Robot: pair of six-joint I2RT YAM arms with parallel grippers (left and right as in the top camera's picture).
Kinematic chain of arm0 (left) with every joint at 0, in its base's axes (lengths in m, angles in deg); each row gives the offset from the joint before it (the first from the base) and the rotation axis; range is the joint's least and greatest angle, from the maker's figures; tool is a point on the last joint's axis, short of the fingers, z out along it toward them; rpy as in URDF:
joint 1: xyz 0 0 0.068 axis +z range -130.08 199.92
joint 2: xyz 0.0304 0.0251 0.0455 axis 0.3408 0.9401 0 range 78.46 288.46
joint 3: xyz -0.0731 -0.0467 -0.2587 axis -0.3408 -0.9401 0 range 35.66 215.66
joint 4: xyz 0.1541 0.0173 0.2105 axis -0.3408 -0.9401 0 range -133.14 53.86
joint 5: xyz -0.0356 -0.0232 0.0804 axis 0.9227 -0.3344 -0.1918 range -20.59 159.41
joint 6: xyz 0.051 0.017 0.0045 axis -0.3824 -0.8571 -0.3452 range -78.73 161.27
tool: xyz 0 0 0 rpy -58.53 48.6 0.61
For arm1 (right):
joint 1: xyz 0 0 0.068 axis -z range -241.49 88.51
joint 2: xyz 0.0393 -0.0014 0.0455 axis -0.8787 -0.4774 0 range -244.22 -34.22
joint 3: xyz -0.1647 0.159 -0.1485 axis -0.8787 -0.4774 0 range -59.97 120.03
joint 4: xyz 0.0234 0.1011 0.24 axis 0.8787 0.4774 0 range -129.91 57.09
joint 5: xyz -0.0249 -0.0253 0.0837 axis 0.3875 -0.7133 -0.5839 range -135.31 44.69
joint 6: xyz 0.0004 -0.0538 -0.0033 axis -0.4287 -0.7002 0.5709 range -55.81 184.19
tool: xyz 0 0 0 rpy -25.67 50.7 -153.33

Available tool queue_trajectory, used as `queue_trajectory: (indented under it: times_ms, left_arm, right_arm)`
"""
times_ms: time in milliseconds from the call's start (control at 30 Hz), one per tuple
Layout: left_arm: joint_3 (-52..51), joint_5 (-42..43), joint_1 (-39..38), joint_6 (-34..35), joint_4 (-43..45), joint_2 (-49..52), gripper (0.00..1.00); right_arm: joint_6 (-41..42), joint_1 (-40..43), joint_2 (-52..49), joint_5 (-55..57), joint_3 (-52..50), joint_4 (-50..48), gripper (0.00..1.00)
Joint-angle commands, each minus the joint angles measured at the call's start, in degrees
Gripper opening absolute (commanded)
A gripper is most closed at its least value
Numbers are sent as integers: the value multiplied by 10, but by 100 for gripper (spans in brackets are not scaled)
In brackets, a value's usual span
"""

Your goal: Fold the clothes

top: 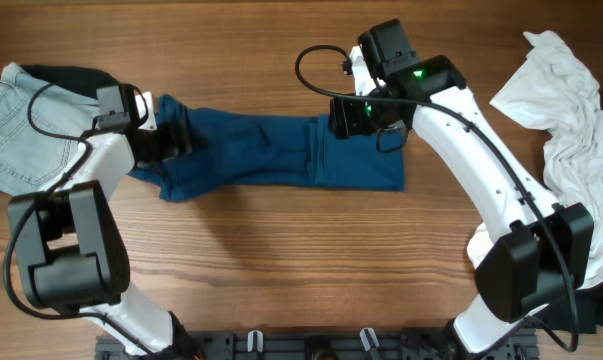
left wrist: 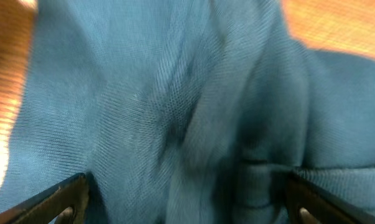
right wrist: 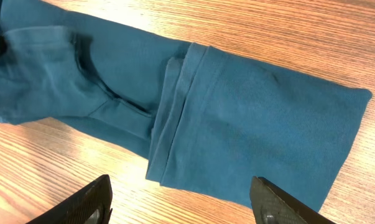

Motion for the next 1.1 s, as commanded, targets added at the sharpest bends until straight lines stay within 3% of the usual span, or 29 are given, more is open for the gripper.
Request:
queue_trajectory:
  times_ms: [0,133,167,200,333,433,533,667,967,1067]
  left_arm:
    - [4,56,0,-10,-28,38,79]
    - [4,56,0,-10,-48,38,18]
    - [4,56,1,-10,-49,36,8]
    - [4,55,3,-10,-51,33,4]
    - [50,49,43,-10,-132,-15,4]
    - [130,46,83,-8,-228,-40,4]
    - [219,17,87,-9,-328,-46,4]
    - [299,17,79,-8,-416,-51,4]
    - [320,19,7,-7,-458,-75,4]
    - [320,21,-31,40,-466,-75,5]
  right_arm:
    - [-3,-1,-5,6,1,0,72]
    - [-3,-1,-5,6,1,0,71]
    - [-3,-1,-5,8,1,0,70]
    - [2,-1,-5,24,1,1,69]
    - [100,52,-5,134,1,26,68]
    - [-8,120,-11,101,1,23,66]
    - [-53,137,-54,76,-1,31,52]
    - [-64,114,-123,2,-9,17,35]
    - [-45,21,-201,1,-36,-63,35]
    - [-32,-1,-202,10,-37,-67,35]
